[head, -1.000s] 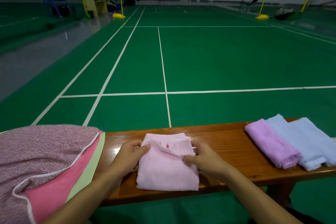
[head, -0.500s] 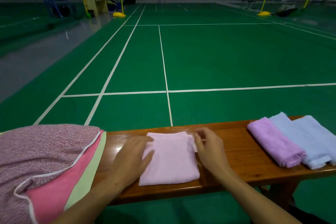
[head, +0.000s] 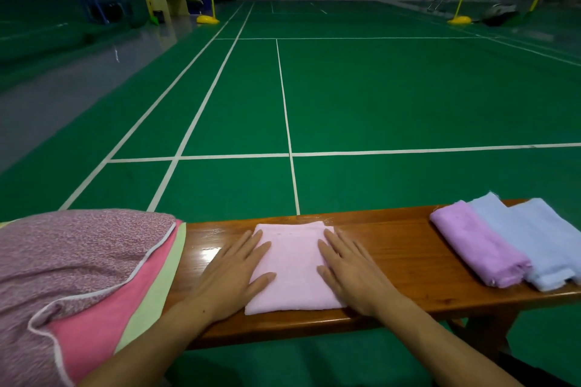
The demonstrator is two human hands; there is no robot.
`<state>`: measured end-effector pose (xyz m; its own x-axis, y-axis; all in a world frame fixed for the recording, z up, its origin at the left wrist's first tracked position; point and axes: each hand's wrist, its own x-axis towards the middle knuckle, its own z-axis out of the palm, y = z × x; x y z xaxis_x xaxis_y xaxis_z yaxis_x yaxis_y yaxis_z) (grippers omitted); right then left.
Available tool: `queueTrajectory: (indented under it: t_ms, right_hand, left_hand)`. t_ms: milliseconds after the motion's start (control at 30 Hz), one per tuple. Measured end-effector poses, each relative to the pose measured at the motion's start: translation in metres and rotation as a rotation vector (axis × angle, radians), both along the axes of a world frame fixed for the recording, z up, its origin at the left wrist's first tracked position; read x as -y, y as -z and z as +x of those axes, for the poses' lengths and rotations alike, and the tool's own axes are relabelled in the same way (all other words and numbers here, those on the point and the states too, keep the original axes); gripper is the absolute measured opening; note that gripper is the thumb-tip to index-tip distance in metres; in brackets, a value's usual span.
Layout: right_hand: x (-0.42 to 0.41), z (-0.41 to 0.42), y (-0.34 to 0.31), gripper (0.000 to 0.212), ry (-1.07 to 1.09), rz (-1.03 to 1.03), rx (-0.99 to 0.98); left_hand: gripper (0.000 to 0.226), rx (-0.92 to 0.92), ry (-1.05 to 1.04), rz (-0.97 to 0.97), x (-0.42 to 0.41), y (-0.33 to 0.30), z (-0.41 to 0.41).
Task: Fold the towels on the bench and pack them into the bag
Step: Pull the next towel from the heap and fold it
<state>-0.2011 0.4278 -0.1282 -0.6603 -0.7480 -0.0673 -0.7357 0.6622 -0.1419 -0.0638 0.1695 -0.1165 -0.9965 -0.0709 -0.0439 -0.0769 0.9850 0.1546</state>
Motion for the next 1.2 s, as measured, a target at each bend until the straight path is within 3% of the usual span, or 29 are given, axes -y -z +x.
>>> queueTrajectory:
  t_ms: [133, 267, 400, 633, 767, 867, 1000, 1200]
  right_hand:
    - [-0.013, -0.002, -0.017, 0.052, 0.031, -0.208, -0.038]
    - [-0.023, 0.021, -0.03, 0.044, -0.077, -0.351, 0.183]
    - [-0.029, 0.037, -0.029, 0.058, -0.151, -0.233, 0.202]
    - [-0.019, 0.036, -0.028, 0.052, -0.159, -0.119, -0.018]
    - [-0.009, 0.037, -0.026, 0.041, -0.161, -0.098, -0.097]
    - [-0.012, 0.032, -0.023, 0.038, -0.103, -0.185, -0.031]
    - [-0.014, 0.028, -0.024, 0.036, 0.04, -0.331, 0.119]
    - [-0.012, 0.026, -0.025, 0.039, 0.148, -0.453, 0.21]
  left_hand:
    - [0.05, -0.219, 0.055, 0.148, 0.01, -0.008, 0.01]
    - [0.017, -0.25, 0.106, 0.352, 0.008, -0.011, 0.023]
    - [0.029, -0.156, 0.12, 0.364, 0.007, -0.011, 0.035]
    - [0.038, -0.107, 0.193, 0.18, 0.01, -0.013, 0.039]
    - [0.038, -0.2, 0.178, 0.052, 0.004, -0.017, 0.034]
    - [0.034, -0.25, 0.1, 0.172, 0.004, -0.021, 0.031]
    - [0.007, -0.244, -0.004, 0.393, 0.007, -0.023, 0.029]
    - [0.009, -0.228, -0.085, 0.433, 0.006, -0.022, 0.031]
